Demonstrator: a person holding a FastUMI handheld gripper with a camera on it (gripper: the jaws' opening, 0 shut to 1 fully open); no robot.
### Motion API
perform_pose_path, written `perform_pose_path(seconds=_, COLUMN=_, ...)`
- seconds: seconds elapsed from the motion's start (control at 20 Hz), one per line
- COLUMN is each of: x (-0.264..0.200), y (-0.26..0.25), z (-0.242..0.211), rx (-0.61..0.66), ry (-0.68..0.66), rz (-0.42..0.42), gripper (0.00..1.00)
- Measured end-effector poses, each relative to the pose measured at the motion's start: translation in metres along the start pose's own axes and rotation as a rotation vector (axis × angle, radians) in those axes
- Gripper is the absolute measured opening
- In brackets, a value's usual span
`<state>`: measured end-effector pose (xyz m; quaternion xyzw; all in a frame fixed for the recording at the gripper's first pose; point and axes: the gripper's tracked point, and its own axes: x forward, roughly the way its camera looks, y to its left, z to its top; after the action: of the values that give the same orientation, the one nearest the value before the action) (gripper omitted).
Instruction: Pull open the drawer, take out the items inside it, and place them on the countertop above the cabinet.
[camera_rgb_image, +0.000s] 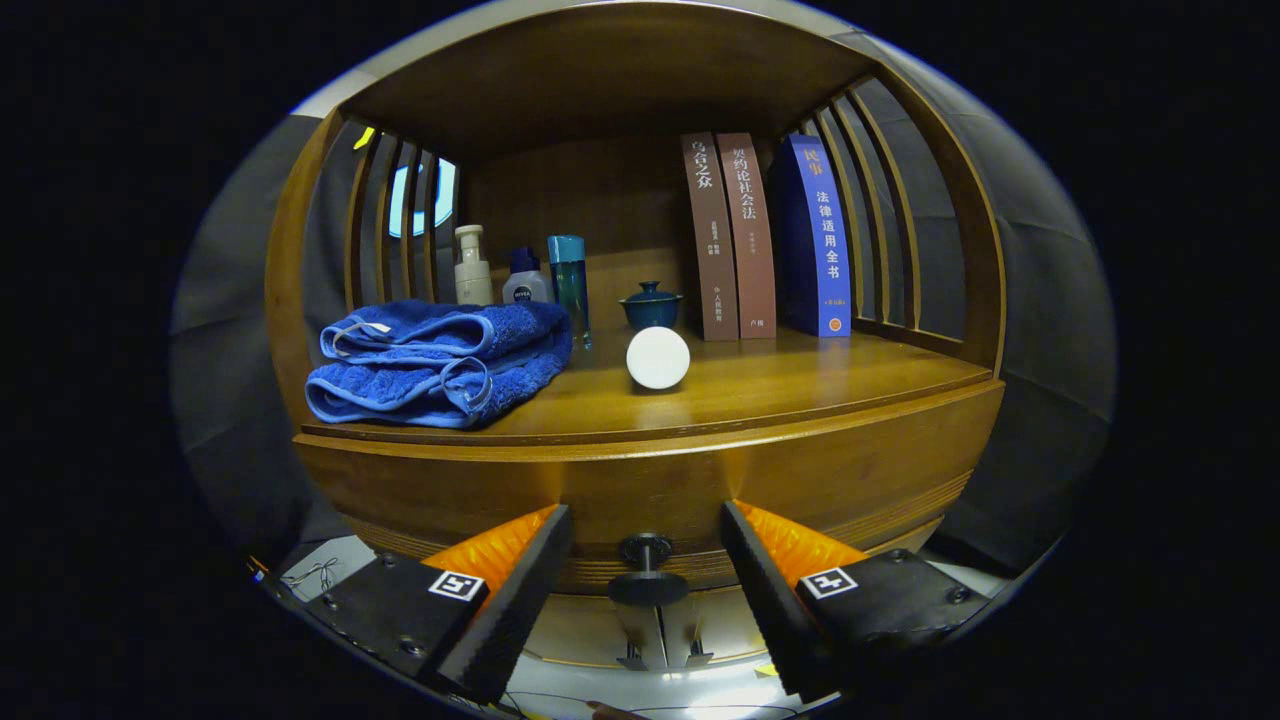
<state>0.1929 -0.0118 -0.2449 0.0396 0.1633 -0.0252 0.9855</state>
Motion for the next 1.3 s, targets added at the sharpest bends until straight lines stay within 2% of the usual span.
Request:
perform_pose_path(seconds=0.25, x=-0.002, y=0.001, z=0.001, rx=0.011, ry=0.012, rz=0.007, gripper=0.99)
perform_pose_path(seconds=0.55, x=-0.026, y=0.001, z=0.026, rx=0.002, ry=-0.034, rz=0.015, gripper=0.99)
perform_pose_path(seconds=1.3, x=-0.136, y=-0.003, z=0.102, rx=-0.009, ry=-0.194, rz=0.016, gripper=0.99)
